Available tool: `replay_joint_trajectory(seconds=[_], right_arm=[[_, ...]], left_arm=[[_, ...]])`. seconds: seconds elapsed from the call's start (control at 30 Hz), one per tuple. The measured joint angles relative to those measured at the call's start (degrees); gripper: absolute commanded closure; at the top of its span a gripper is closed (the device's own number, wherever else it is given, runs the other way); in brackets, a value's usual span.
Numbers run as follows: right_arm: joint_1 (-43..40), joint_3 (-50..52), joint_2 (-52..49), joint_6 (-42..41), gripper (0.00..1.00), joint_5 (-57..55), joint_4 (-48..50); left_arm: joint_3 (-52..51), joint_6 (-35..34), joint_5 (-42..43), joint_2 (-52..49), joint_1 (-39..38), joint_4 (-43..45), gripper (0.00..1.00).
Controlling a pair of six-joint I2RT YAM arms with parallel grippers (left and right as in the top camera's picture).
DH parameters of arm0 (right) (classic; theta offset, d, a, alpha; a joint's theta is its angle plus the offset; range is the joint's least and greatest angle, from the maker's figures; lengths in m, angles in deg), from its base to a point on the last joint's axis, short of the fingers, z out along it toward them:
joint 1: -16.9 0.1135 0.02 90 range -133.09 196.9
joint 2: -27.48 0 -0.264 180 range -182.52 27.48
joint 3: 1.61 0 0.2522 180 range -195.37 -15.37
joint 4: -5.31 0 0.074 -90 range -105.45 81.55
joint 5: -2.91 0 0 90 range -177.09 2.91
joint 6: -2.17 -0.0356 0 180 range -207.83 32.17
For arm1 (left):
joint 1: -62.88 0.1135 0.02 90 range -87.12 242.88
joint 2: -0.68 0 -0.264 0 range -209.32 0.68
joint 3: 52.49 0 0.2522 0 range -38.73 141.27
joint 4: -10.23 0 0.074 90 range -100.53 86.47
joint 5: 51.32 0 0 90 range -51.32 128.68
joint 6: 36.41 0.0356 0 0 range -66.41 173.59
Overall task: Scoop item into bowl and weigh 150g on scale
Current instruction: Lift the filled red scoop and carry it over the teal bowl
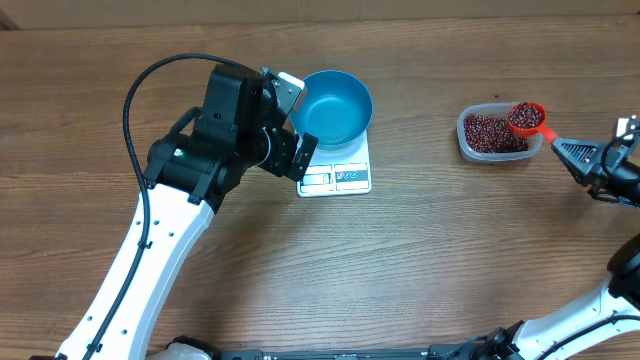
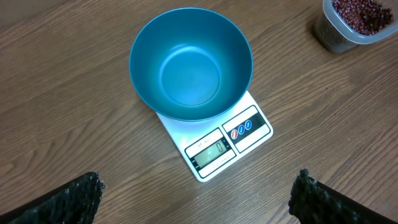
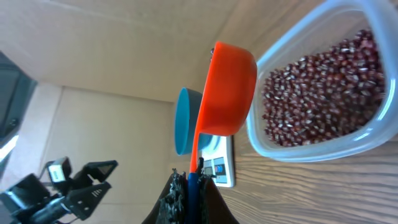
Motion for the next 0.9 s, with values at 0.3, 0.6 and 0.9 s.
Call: replay_joint_trajectory(seconds=[0.3, 0.6, 0.9], right_arm=[[4.66, 0.00, 0.00, 4.28, 0.96, 2.64, -5.51], [17.33, 0.00, 0.00, 7.72, 0.96, 7.37, -5.51], [29.73, -2.32, -0.09, 8.20, 0.97, 8.26, -4.87]], left_arm=[[0.00, 0.00, -0.02, 0.00, 0.00, 0.00, 0.00], [0.00, 0.00, 0.00, 0.00, 0.00, 0.00, 0.00], [0.00, 0.00, -0.02, 0.00, 0.00, 0.00, 0.00]])
